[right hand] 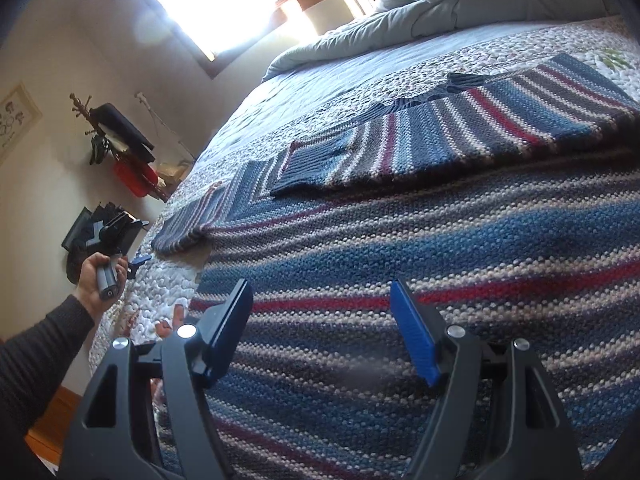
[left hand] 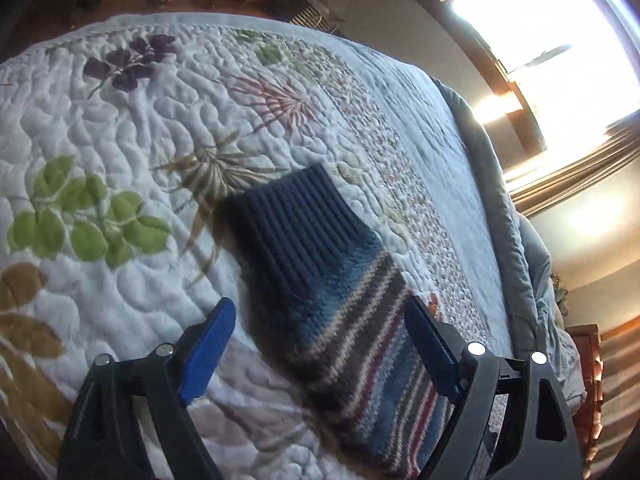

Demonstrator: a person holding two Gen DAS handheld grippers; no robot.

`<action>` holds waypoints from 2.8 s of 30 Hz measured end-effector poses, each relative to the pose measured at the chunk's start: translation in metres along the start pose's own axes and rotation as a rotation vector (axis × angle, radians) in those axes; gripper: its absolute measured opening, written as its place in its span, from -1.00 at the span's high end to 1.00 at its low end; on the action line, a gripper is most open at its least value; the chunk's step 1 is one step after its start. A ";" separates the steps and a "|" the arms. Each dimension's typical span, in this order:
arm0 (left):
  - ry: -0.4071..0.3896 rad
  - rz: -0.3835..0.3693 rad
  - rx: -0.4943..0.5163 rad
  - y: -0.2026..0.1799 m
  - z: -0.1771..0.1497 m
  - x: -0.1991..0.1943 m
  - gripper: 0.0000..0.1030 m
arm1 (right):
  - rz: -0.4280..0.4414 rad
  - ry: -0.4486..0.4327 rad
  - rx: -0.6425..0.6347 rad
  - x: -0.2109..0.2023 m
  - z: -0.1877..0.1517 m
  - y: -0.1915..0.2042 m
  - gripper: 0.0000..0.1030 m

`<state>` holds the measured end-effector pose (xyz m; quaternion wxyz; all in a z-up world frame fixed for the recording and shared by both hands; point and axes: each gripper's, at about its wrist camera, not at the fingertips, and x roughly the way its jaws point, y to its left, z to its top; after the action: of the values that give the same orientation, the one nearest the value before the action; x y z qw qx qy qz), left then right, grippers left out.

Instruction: Fold small clothes

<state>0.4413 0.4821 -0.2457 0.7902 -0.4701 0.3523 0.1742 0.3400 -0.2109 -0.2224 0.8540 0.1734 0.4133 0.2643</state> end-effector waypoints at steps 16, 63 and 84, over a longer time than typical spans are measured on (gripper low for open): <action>-0.023 0.010 0.098 0.002 0.012 0.023 0.50 | -0.022 0.007 -0.030 0.011 -0.006 0.006 -0.45; 0.123 -0.302 0.689 -0.372 -0.308 -0.027 0.74 | -0.137 -0.133 0.020 -0.060 0.036 -0.051 -0.45; 0.318 -0.221 0.850 -0.399 -0.462 0.063 0.72 | -0.119 -0.130 0.087 -0.078 0.037 -0.082 -0.46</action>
<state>0.5447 -0.1200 -0.1867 0.8629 -0.1600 0.4569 -0.1451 0.3539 -0.3256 -0.1941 0.8848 0.2025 0.3776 0.1830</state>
